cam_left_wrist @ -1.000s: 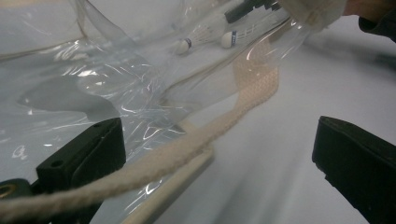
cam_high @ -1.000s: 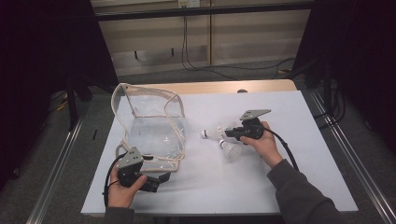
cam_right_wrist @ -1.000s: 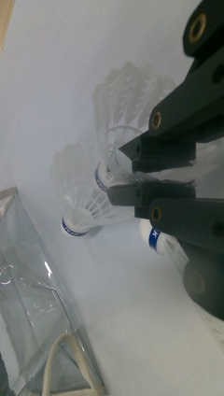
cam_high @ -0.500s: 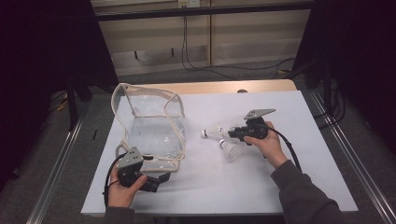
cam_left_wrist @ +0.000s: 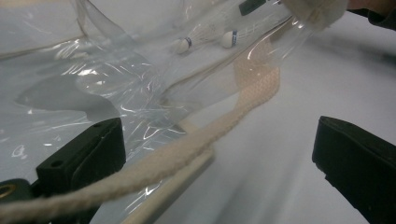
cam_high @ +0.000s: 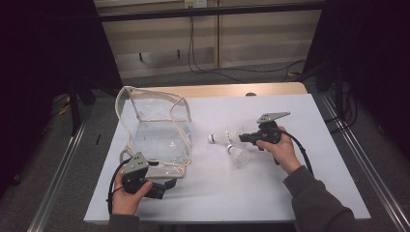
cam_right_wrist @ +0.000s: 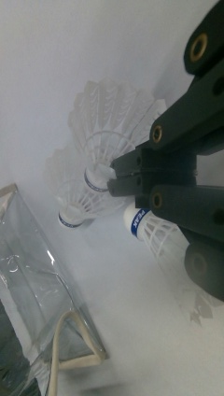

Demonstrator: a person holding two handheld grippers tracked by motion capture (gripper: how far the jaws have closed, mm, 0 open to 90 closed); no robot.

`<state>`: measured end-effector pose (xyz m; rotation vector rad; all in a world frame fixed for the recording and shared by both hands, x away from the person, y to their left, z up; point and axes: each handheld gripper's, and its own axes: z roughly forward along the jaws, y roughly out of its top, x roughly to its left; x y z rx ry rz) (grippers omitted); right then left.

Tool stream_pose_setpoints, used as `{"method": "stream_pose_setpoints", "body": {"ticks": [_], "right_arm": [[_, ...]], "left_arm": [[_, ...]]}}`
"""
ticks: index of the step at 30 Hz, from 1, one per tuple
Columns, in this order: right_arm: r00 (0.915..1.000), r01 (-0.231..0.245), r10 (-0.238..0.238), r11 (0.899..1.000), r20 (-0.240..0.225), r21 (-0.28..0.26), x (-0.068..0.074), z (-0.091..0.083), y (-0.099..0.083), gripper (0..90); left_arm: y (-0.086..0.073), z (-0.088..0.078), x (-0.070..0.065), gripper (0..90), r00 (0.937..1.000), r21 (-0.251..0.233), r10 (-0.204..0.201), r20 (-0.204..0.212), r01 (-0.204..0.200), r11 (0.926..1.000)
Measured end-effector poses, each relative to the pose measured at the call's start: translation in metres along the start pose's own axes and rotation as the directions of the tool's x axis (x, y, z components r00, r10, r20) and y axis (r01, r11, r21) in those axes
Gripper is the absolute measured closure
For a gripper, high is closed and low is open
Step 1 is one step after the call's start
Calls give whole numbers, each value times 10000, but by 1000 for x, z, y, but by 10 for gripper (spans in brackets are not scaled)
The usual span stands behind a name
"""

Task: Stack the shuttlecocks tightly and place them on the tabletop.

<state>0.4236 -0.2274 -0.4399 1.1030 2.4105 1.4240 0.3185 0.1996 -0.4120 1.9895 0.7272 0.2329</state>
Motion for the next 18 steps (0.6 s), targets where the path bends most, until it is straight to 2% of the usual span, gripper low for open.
{"method": "stream_pose_setpoints", "body": {"ticks": [8, 18], "right_arm": [[9996, -8, 0, 9995, -268, -320, 3, 1, 2, 900], [9996, 20, -31, 9992, -283, -390, 3, 4, 3, 900]], "left_arm": [[0, 0, 0, 26, 10000, -7, 29, 1, -29, 10000], [0, 0, 0, 26, 10000, 58, 52, -21, -52, 10000]]}}
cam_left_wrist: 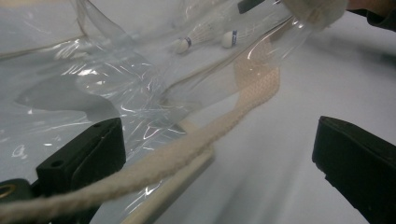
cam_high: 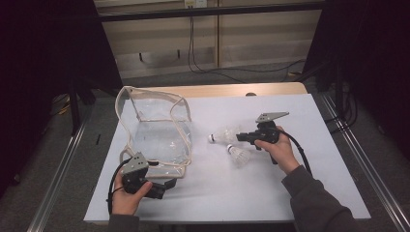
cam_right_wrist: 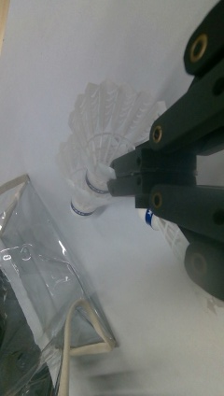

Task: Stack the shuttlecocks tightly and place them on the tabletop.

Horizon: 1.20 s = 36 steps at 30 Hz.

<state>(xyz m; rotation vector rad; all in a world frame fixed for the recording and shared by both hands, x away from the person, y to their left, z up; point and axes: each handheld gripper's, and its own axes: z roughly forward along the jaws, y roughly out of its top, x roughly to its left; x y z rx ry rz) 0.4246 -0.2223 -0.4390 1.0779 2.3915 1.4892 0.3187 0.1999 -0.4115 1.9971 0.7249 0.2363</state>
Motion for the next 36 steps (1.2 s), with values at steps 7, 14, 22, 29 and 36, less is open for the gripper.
{"method": "stream_pose_setpoints", "body": {"ticks": [7, 14, 22, 29, 36], "right_arm": [[10000, 68, -68, 10000, -9, -5, 1, 1, 2, 900], [9999, 121, -121, 9999, -11, 15, 2, 4, 3, 900], [9999, 161, -161, 9999, 5, 8, 3, 5, 4, 900], [9997, 239, -239, 9997, 18, -25, 5, 7, 4, 900], [9997, 249, -249, 9997, 9, 31, 6, 9, 4, 900]], "left_arm": [[0, 0, 0, 26, 10000, -31, 0, -3, 0, 10000], [0, 0, 0, 26, 10000, -64, -3, 9, 3, 10000], [0, 0, 0, 26, 10000, -34, 0, -6, 0, 10000], [0, 0, 0, 26, 10000, -35, -1, -4, 1, 10000], [0, 0, 0, 26, 10000, -38, -3, -2, 3, 10000]]}}
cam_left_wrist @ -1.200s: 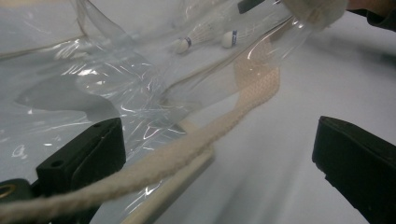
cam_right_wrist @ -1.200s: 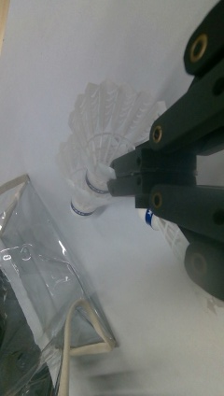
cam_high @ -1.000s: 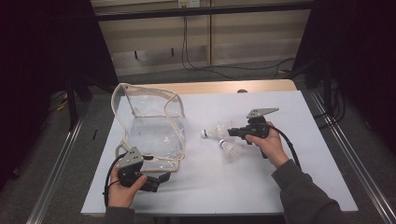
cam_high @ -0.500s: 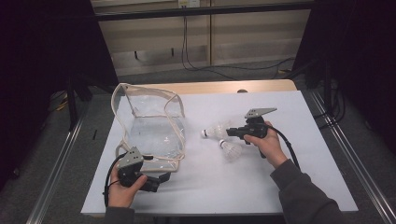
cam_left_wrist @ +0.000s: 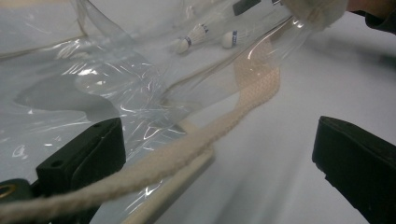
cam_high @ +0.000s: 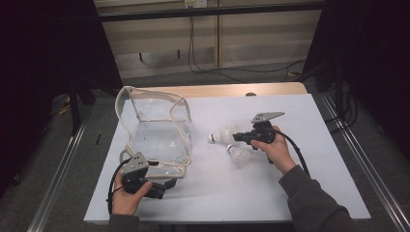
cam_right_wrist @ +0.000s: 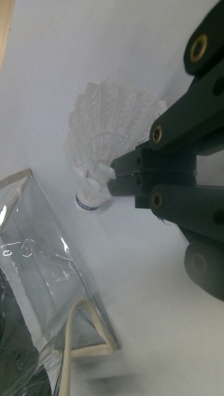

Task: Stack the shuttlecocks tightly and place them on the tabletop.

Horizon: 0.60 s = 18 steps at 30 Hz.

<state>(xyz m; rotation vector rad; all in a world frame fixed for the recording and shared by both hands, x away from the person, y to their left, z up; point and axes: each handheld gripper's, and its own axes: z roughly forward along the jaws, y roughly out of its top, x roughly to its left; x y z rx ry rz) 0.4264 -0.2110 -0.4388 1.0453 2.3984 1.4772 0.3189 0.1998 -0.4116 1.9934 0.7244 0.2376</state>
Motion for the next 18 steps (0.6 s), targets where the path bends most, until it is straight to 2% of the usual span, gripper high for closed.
{"method": "stream_pose_setpoints", "body": {"ticks": [18], "right_arm": [[10000, -48, 48, 10000, -44, -37, 0, 5, -2, 900]], "left_arm": [[0, 0, 0, 26, 10000, 22, -11, -2, 11, 10000]]}}
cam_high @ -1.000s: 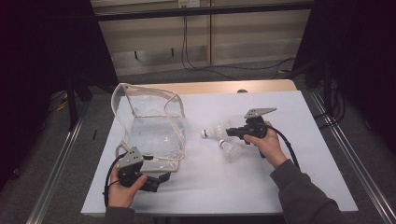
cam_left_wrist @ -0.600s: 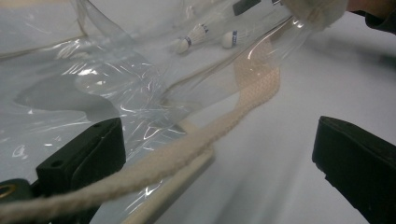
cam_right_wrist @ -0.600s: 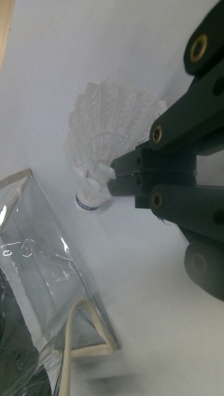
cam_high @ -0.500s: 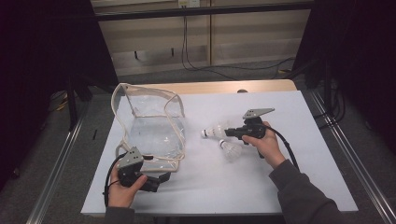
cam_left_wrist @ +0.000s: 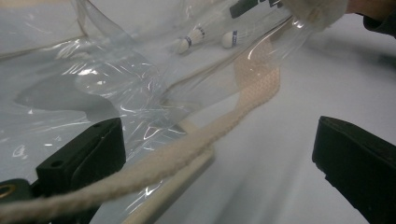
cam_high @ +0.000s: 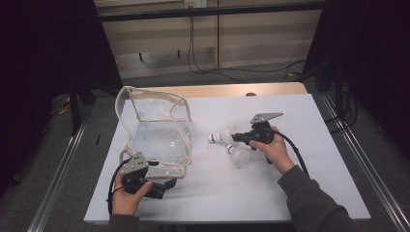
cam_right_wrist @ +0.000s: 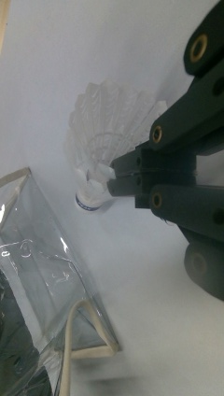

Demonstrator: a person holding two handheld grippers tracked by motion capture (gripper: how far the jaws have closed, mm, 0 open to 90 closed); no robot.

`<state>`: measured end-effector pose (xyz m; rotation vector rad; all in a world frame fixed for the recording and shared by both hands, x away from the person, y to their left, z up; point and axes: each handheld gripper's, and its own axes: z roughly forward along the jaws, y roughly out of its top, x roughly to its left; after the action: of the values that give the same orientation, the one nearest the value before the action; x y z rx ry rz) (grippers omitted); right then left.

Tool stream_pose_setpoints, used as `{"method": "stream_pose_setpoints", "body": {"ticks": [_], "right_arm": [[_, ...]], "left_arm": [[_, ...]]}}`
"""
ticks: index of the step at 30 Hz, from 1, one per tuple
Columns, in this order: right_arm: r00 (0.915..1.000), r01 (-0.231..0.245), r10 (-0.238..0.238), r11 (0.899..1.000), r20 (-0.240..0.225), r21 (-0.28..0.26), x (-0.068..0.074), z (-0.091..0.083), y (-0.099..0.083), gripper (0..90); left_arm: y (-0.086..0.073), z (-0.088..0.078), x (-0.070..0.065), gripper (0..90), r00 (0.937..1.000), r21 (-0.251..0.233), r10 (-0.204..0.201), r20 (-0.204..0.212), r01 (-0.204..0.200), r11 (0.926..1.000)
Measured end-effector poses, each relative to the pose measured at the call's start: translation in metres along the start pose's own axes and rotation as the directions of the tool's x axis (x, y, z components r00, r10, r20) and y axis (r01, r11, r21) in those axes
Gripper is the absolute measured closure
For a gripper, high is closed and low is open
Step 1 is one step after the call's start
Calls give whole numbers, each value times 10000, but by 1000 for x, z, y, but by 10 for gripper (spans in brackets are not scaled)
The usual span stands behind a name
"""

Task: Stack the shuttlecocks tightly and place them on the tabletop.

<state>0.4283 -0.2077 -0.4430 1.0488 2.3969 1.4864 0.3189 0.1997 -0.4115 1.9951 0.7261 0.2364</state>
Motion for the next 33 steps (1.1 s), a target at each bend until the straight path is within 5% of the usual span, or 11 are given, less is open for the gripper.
{"method": "stream_pose_setpoints", "body": {"ticks": [33], "right_arm": [[9999, -138, 139, 9999, -61, 40, 0, 5, -3, 900]], "left_arm": [[0, 0, 0, 26, 10000, -27, -16, 21, 16, 10000]]}}
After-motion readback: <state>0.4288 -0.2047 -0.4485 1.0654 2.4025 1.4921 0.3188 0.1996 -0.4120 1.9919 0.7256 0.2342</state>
